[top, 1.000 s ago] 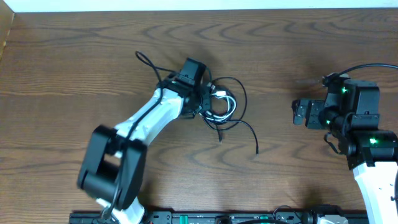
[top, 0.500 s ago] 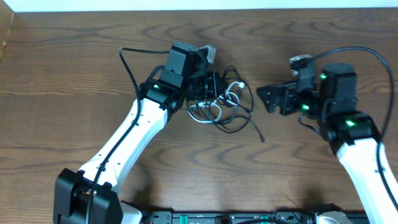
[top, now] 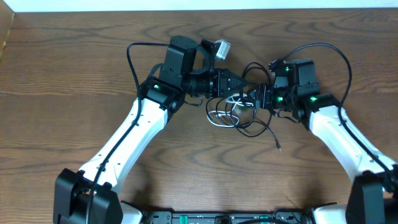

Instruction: Untangle cables

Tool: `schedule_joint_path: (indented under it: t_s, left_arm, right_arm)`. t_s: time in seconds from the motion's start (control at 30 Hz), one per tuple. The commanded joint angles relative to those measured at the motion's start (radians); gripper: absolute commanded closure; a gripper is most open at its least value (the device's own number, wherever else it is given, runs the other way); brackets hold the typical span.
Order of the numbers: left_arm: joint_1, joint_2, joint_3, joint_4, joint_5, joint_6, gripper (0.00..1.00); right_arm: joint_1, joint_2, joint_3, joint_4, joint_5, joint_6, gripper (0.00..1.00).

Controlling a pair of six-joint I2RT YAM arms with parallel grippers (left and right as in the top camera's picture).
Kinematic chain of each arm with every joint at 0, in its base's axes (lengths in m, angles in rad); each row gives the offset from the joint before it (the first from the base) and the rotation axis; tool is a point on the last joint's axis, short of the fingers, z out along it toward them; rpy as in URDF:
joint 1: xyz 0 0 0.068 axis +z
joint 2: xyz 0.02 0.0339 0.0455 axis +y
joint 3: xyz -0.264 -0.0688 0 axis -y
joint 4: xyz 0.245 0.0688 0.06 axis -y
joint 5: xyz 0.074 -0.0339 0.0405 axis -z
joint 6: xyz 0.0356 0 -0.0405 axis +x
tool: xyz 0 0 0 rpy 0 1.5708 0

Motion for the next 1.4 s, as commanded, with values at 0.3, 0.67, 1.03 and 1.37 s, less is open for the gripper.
schedule_joint_path:
  t_s: [0.3,0.67,1.03,1.37]
  left_arm:
    - [0.204,-0.051,0.016,-0.066,0.047,0.016,0.92]
    - [0.402,-0.060,0.016,-0.170,-0.107,0.061,0.92]
    - [0.406,-0.060,0.016,-0.425,-0.678,0.090,0.92]
    - [0.540,-0.064,0.016,-0.500,-0.908,0.056,0.92]
  right_arm:
    - [-0.019,0.043,0.015,-0.159,0.555,0.185,0.89]
    - [-0.053,-0.088,0.051,-0.140,0.520,0.128,0.99]
    - [-0.090,-0.423,0.155,-0.134,0.872,0.026,0.99]
    - [-0.339,-0.472,0.155,-0.194,0.851,0.008,0.99]
